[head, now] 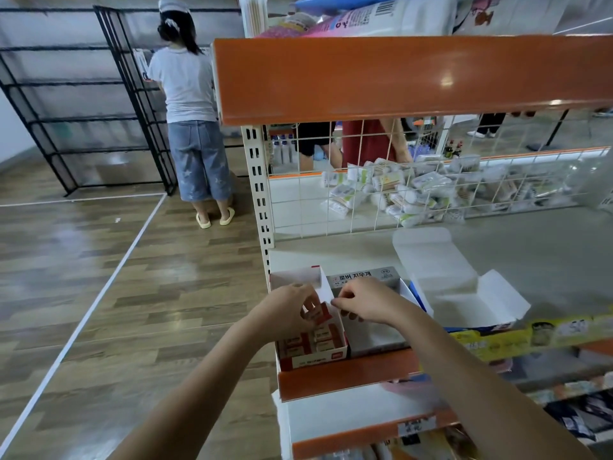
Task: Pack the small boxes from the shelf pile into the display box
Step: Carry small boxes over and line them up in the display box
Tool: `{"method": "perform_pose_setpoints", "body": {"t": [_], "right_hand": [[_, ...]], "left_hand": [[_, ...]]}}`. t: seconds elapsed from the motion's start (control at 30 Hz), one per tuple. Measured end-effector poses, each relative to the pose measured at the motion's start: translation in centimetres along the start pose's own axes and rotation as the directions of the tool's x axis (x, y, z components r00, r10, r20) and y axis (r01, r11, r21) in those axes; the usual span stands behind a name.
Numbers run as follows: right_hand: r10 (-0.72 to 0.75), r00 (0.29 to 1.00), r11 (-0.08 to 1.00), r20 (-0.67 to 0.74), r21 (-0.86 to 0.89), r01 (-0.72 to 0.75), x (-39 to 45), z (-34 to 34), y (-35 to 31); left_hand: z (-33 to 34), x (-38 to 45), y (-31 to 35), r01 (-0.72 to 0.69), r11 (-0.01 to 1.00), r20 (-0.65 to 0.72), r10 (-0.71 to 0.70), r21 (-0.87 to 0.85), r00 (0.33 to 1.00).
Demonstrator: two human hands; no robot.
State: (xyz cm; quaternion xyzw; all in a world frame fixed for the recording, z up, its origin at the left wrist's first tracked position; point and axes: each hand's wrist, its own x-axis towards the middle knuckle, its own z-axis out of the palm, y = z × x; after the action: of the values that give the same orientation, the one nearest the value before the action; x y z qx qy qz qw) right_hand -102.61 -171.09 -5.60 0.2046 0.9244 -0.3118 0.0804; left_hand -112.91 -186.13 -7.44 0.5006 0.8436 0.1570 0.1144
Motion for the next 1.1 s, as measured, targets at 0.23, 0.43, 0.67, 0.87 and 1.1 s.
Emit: {"method": "perform_pose_setpoints", "body": {"t": [0.23, 0.43, 0.67, 0.87, 1.1], "right_hand": [[0.017, 1.0, 0.999, -0.001, 0.046, -0.017, -0.1, 0.0, 0.2], [0.021, 1.0, 0.998, -0.011, 0.056, -0.02, -0.2, 0.0, 0.4], [0.02, 1.0, 1.0, -0.022, -0.019, -0.02, 0.0, 0.5, 0.2], [-0.058, 0.998, 0.99, -0.027, -0.134, 0.054, 0.3, -1.7, 0.0], [-0.171, 0.963, 0.946, -0.21, -0.308, 0.101, -0.4, -6.3, 2.1]], "left_hand": [[-0.4, 0.4, 0.4, -0.027, 0.999, 0.106, 0.022, 0.047, 0.994], [-0.6, 0.5, 0.6, -0.06, 0.997, 0.132, 0.052, 0.056, 0.99], [-0.6, 0.7, 0.7, -0.062, 0.991, 0.118, 0.048, 0.118, 0.992], [-1.7, 1.6, 1.7, -0.002, 0.989, -0.052, 0.01, 0.15, 0.999], [-3.1, 5.3, 5.8, -0.076, 0.963, -0.251, 0.144, 0.26, 0.957]]}}
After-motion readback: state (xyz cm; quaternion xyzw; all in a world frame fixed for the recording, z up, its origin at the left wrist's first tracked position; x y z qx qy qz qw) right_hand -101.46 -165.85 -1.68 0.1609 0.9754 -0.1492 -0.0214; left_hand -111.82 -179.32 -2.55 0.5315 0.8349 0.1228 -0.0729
